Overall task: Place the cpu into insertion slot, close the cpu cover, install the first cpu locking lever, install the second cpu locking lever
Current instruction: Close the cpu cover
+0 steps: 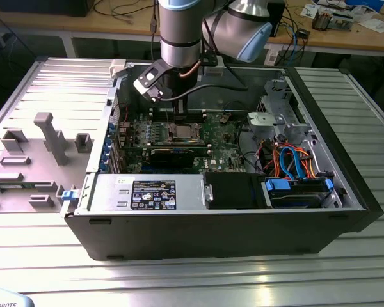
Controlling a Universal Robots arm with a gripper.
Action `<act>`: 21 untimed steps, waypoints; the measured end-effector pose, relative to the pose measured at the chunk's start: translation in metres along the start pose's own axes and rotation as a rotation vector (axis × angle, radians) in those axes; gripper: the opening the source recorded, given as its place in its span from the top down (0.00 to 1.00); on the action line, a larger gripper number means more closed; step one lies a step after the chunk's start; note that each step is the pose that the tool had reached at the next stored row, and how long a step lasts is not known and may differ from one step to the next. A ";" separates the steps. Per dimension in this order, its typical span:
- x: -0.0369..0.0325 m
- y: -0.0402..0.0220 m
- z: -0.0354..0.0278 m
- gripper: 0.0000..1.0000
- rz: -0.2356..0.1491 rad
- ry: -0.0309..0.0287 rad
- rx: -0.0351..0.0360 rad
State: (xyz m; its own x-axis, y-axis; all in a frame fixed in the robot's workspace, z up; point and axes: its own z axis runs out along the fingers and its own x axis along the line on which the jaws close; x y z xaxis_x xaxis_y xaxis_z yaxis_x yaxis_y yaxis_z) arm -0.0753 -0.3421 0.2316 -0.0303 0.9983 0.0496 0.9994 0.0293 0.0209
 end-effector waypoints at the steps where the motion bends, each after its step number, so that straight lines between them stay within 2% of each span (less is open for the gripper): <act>1: -0.0005 -0.0005 0.0016 0.89 0.000 0.0000 0.0009; 9: -0.0031 -0.0070 0.0135 0.89 -0.003 0.0003 0.0064; 14: -0.0033 -0.0087 0.0199 0.89 -0.004 0.0005 0.0098; 18: -0.0034 -0.0090 0.0223 0.89 -0.004 0.0005 0.0125; 21: -0.0036 -0.0091 0.0253 0.89 -0.004 0.0006 0.0178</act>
State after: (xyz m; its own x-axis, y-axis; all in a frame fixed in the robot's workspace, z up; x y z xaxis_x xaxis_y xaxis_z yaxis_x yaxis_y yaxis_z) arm -0.0837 -0.3447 0.2060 -0.0341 0.9982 0.0502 0.9994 0.0340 0.0033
